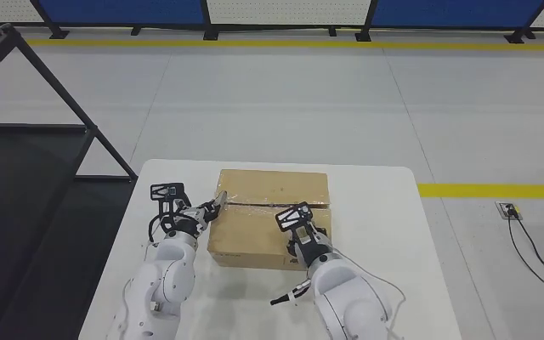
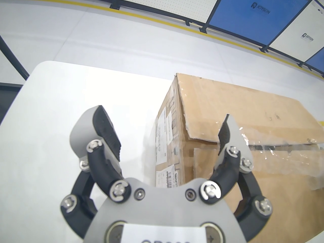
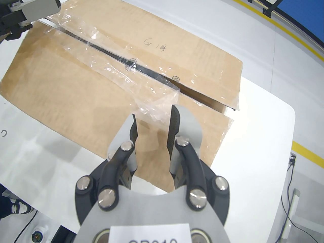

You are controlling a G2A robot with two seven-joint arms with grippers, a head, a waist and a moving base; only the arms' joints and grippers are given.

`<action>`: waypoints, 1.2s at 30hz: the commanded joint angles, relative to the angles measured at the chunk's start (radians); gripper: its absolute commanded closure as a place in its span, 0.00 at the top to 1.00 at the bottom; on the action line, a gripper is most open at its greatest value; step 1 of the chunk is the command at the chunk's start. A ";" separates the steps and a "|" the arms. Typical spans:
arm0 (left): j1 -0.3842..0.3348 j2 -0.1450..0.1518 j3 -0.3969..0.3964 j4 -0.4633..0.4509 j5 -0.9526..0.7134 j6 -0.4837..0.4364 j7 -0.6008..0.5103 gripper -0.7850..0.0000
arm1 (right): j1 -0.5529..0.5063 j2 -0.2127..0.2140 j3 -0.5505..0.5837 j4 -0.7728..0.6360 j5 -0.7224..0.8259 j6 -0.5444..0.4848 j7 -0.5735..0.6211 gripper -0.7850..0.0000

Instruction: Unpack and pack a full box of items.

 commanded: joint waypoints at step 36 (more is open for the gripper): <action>-0.005 0.002 0.000 0.006 -0.001 0.000 -0.002 1.00 | -0.041 -0.018 0.055 -0.074 0.009 -0.008 -0.063 1.00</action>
